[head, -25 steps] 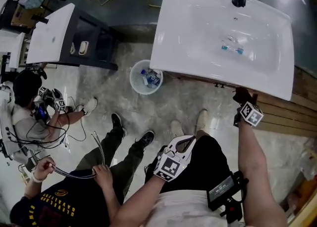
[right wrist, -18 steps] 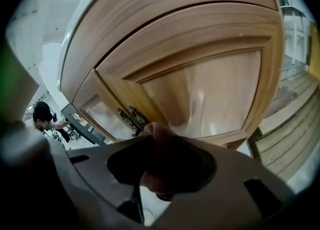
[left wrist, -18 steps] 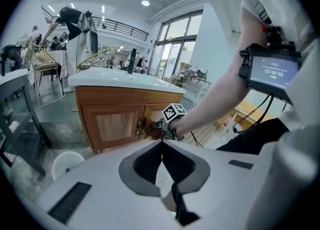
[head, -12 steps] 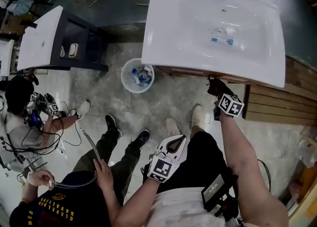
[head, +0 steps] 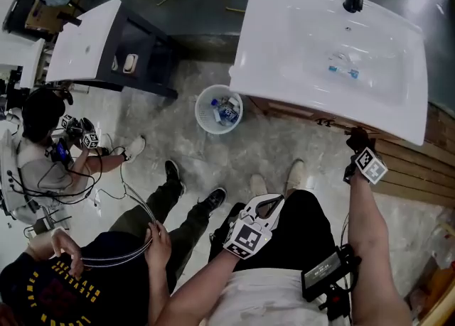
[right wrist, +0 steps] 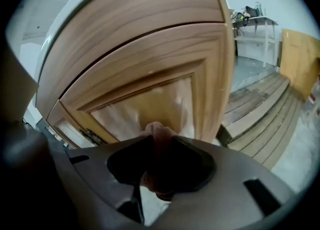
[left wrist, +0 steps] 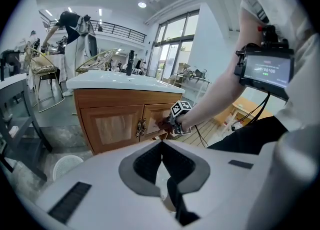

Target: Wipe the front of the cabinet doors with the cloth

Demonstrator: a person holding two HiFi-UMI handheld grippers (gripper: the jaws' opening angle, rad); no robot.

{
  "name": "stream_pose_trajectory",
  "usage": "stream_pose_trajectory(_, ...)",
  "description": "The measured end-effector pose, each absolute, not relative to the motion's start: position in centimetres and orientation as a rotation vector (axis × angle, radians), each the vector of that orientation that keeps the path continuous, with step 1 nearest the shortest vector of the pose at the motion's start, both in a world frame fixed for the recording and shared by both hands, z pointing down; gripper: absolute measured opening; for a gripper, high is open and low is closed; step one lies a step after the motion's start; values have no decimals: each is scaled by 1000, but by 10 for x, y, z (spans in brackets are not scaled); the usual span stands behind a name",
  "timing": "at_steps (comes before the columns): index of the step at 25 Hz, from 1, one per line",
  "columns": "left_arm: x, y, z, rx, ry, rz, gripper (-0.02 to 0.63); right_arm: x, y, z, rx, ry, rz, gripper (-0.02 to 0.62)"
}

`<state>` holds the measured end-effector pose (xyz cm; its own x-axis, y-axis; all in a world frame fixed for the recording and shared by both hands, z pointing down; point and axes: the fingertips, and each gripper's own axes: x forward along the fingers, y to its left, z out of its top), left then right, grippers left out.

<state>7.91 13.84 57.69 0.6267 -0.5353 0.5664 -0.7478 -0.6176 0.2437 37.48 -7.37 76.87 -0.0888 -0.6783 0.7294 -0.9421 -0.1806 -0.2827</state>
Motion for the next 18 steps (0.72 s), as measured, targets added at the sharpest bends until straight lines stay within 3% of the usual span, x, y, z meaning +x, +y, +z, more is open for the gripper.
stream_pose_trajectory(10,94,129,572,2439,-976,612,12,474,-69,741,1982,-1625,1000,121)
stream_pose_trajectory(18,86,136,572,2426,-973,625,12,434,-73,741,1876,-1725,971,121)
